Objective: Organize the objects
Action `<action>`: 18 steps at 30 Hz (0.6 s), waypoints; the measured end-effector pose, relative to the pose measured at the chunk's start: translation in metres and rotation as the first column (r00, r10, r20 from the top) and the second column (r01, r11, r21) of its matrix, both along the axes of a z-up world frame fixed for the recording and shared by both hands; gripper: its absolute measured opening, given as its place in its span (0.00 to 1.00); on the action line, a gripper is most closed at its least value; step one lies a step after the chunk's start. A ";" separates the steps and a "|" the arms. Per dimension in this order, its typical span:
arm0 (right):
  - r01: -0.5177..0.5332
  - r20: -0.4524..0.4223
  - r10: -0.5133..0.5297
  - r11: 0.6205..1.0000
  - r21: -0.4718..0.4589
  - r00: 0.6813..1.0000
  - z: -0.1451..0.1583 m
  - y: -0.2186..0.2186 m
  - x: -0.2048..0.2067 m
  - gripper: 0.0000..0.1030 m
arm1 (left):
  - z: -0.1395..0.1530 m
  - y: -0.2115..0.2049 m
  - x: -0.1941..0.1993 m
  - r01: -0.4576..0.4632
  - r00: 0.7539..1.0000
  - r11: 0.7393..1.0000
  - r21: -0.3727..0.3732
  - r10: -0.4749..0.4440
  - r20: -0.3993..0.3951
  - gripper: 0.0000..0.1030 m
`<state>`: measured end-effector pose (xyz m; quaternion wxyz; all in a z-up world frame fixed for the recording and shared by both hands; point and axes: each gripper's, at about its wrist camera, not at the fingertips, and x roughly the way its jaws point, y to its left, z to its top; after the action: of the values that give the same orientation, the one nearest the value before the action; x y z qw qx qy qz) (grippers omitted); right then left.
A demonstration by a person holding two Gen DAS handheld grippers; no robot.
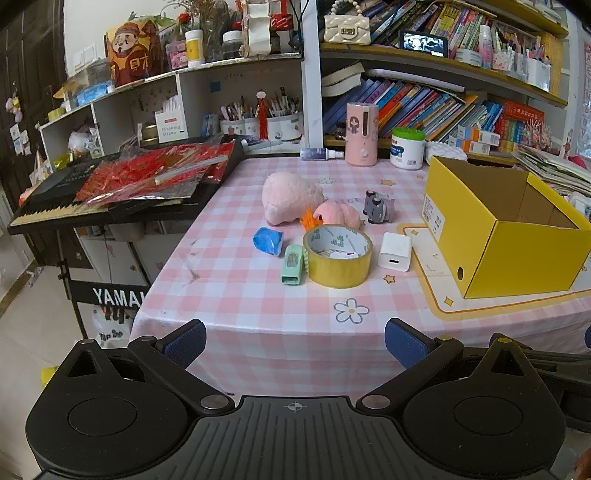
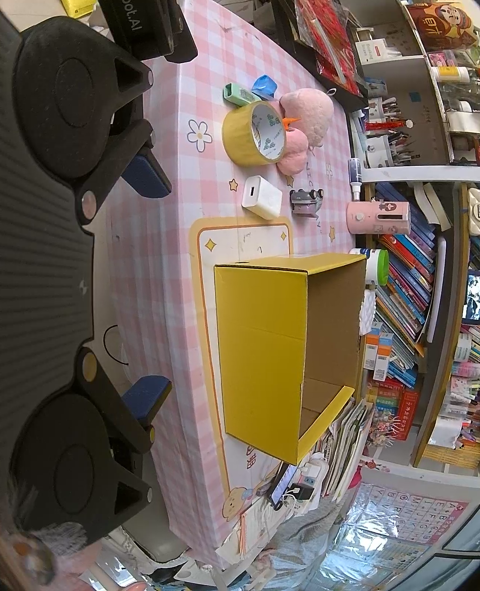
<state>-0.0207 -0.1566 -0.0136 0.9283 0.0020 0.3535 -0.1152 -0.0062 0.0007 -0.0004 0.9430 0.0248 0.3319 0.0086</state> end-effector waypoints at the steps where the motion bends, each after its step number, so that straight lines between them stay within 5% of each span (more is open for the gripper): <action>1: 0.000 0.000 0.000 1.000 0.000 1.000 0.000 0.000 0.000 1.00 | 0.001 -0.001 -0.001 0.002 1.000 1.000 0.003 -0.002 0.001 1.00; 18: -0.002 0.001 0.002 1.000 0.002 1.000 0.000 0.003 0.001 1.00 | 0.003 0.000 0.000 0.003 1.000 1.000 0.003 -0.003 0.001 1.00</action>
<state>-0.0195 -0.1539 -0.0138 0.9285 0.0028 0.3533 -0.1139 -0.0066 0.0006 0.0021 0.9431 0.0269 0.3314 0.0076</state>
